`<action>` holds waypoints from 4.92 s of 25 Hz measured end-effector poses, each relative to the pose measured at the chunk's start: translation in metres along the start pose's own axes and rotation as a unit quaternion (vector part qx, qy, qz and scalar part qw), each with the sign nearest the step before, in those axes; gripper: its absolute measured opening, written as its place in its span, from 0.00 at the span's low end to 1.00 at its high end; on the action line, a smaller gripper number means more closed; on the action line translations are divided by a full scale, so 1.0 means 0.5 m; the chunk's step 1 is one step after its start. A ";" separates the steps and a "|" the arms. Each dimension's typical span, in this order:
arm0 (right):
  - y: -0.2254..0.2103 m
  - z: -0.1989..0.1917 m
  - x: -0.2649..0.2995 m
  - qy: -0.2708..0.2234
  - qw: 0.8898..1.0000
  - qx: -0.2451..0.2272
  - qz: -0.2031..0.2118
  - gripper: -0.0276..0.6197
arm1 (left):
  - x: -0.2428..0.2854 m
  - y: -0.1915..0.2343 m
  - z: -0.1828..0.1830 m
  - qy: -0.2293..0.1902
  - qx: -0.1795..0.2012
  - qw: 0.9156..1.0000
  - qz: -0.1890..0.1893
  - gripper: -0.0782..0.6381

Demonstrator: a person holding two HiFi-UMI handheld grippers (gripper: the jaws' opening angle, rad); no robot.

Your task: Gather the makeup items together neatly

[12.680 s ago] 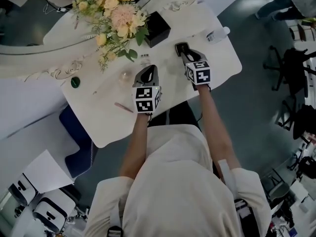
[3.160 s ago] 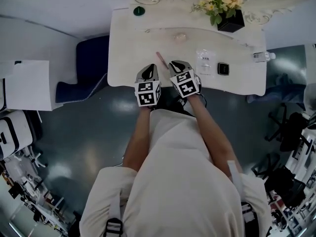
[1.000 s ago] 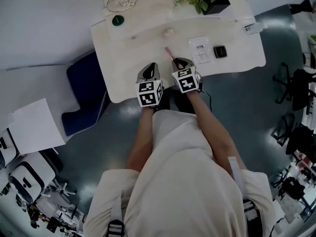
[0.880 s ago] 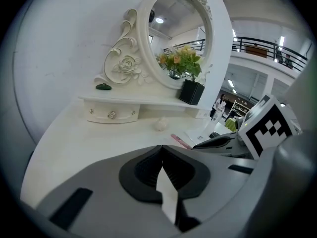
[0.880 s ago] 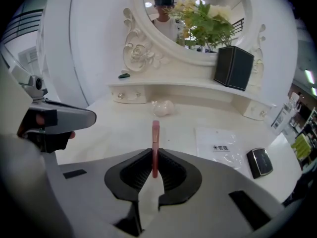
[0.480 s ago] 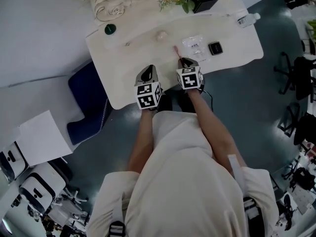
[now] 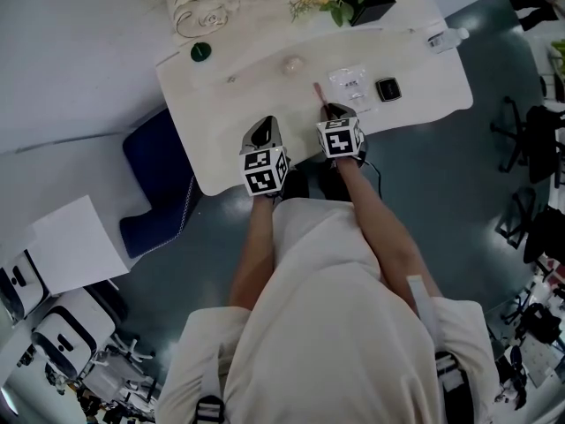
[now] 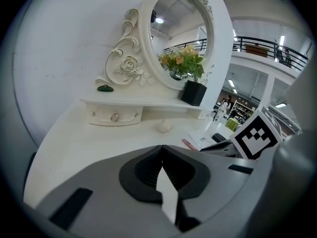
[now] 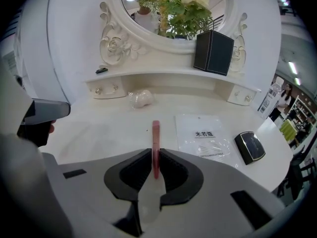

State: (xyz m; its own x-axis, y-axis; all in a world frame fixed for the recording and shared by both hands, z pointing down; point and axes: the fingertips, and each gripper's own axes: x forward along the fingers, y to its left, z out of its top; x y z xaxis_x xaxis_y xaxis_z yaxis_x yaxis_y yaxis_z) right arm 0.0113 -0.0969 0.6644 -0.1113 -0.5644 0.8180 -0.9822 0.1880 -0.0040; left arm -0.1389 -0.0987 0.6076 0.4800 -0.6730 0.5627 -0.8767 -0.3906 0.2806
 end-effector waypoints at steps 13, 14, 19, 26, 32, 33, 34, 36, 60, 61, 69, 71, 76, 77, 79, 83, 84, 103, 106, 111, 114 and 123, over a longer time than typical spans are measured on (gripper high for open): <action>-0.015 0.089 -0.063 -0.098 0.994 0.040 0.030 0.34 | 0.017 -0.020 0.009 -0.004 -0.002 1.000 -0.002 0.13; -0.019 0.097 -0.067 -0.102 0.993 0.044 0.028 0.34 | 0.019 -0.024 0.010 -0.004 -0.001 1.000 -0.003 0.13; -0.013 0.124 -0.087 -0.130 0.991 0.015 0.037 0.16 | 0.024 -0.040 0.020 -0.008 0.006 1.000 -0.005 0.13; 0.022 0.149 -0.116 -0.169 0.982 -0.031 0.083 0.11 | 0.030 -0.046 0.023 -0.009 0.004 1.000 -0.001 0.13; 0.042 0.173 -0.148 -0.219 0.968 -0.069 0.103 0.11 | 0.037 -0.055 0.029 -0.011 0.005 1.000 -0.002 0.13; 0.048 0.177 -0.154 -0.229 0.964 -0.079 0.105 0.11 | 0.038 -0.055 0.029 -0.011 0.005 1.000 -0.001 0.13; 0.053 0.179 -0.159 -0.238 0.962 -0.086 0.107 0.11 | 0.039 -0.056 0.030 -0.011 0.005 1.000 -0.001 0.13; 0.060 0.182 -0.164 -0.248 0.958 -0.093 0.111 0.11 | 0.042 -0.057 0.030 -0.010 0.005 1.000 -0.001 0.13; 0.035 0.170 -0.142 -0.232 0.963 -0.085 0.104 0.11 | 0.124 -0.028 0.095 -0.014 0.046 0.999 -0.018 0.13; 0.032 0.169 -0.142 -0.231 0.964 -0.085 0.103 0.11 | 0.129 -0.026 0.099 -0.014 0.051 0.998 -0.020 0.13; 0.008 0.163 -0.140 -0.219 0.968 -0.079 0.094 0.11 | 0.170 -0.008 0.109 -0.009 0.080 0.996 -0.034 0.13; 0.002 0.161 -0.140 -0.217 0.969 -0.077 0.091 0.11 | 0.179 -0.008 0.108 -0.007 0.091 0.995 -0.040 0.13; -0.007 0.151 -0.138 -0.208 0.972 -0.072 0.086 0.11 | 0.202 -0.010 0.109 -0.006 0.116 0.992 -0.057 0.13; -0.009 0.150 -0.138 -0.207 0.972 -0.072 0.085 0.11 | 0.206 -0.012 0.110 -0.007 0.121 0.991 -0.060 0.13; -0.011 0.147 -0.139 -0.205 0.972 -0.072 0.083 0.11 | 0.217 -0.017 0.115 -0.009 0.135 0.988 -0.069 0.13; -0.022 0.140 -0.146 -0.204 0.973 -0.069 0.076 0.11 | 0.242 -0.030 0.115 -0.006 0.169 0.982 -0.087 0.15; -0.025 0.139 -0.149 -0.205 0.974 -0.068 0.074 0.11 | 0.247 -0.030 0.116 -0.006 0.173 0.981 -0.088 0.21; -0.082 0.091 -0.187 -0.202 0.978 -0.047 0.032 0.11 | 0.343 -0.075 0.073 0.060 0.250 0.956 -0.141 0.48; -0.085 0.087 -0.191 -0.202 0.978 -0.047 0.031 0.11 | 0.348 -0.079 0.064 0.073 0.266 0.951 -0.140 0.44; -0.087 0.080 -0.190 -0.201 0.978 -0.047 0.036 0.11 | 0.347 -0.074 0.055 0.086 0.262 0.952 -0.131 0.34; -0.085 0.084 -0.193 -0.202 0.977 -0.045 0.043 0.11 | 0.339 -0.069 0.059 0.079 0.245 0.959 -0.122 0.34; -0.056 0.105 -0.176 -0.214 0.971 -0.063 0.084 0.11 | 0.270 -0.039 0.048 0.060 0.184 0.979 -0.067 0.34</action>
State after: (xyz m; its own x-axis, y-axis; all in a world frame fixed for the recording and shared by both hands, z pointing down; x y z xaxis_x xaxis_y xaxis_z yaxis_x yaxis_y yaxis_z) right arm 0.0408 -0.0949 0.5624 -0.3466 -0.7949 0.4980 -0.9219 0.3867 -0.0243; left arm -0.0561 -0.1969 0.6592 0.5630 -0.5308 0.6335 -0.7252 -0.6849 0.0706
